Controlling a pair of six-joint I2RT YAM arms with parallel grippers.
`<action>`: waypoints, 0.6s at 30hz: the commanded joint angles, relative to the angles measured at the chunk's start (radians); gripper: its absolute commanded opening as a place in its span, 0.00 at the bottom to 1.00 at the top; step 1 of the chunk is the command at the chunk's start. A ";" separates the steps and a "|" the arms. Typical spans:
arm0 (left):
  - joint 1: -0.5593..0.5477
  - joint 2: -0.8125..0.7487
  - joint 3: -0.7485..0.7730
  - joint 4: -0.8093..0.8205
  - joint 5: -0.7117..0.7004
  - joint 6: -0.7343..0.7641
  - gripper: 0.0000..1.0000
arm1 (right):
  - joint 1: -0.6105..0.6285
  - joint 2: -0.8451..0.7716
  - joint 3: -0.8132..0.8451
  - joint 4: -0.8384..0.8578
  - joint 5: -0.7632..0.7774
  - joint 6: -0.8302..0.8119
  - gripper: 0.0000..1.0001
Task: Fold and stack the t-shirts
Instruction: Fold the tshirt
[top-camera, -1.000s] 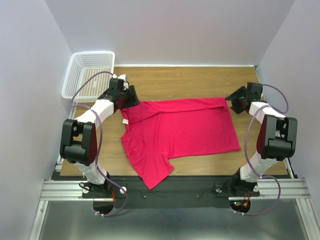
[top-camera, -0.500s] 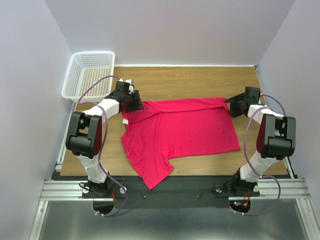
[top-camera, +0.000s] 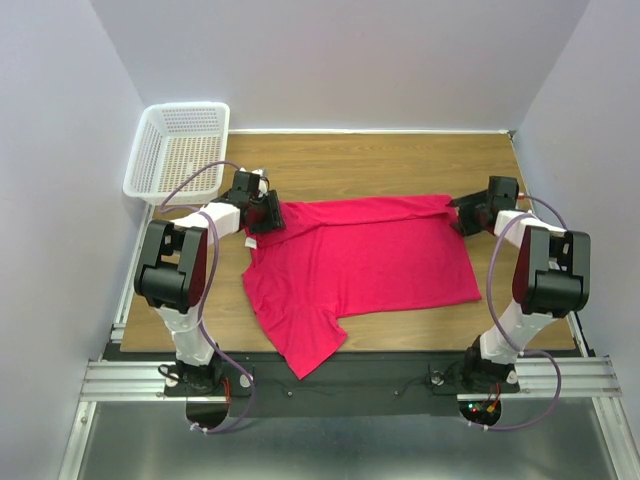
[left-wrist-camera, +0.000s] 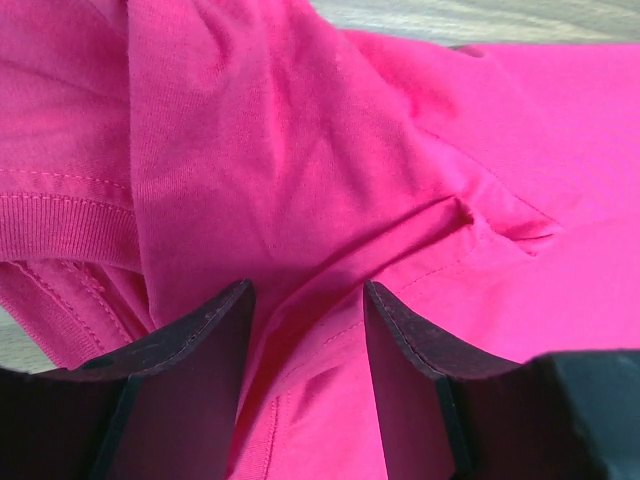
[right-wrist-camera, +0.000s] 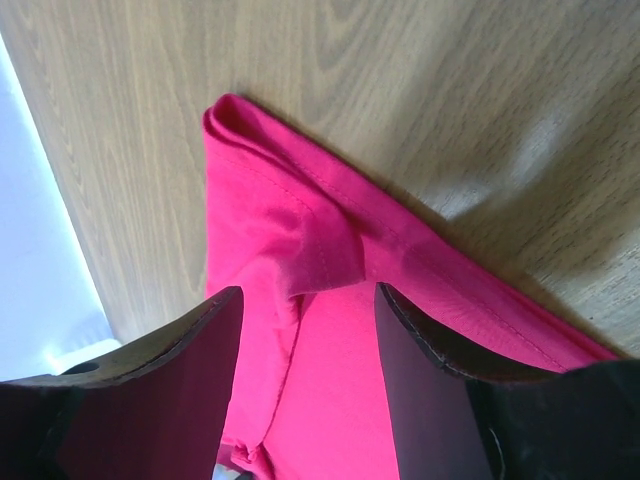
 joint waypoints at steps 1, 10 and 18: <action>-0.004 0.009 -0.014 0.022 -0.022 0.008 0.59 | -0.001 0.023 0.019 0.043 -0.009 0.028 0.60; -0.002 0.014 -0.038 0.027 -0.037 0.014 0.59 | -0.001 0.047 0.029 0.053 0.011 0.005 0.45; -0.002 0.000 -0.057 0.026 -0.048 0.018 0.59 | -0.001 0.025 0.039 0.050 0.043 -0.068 0.13</action>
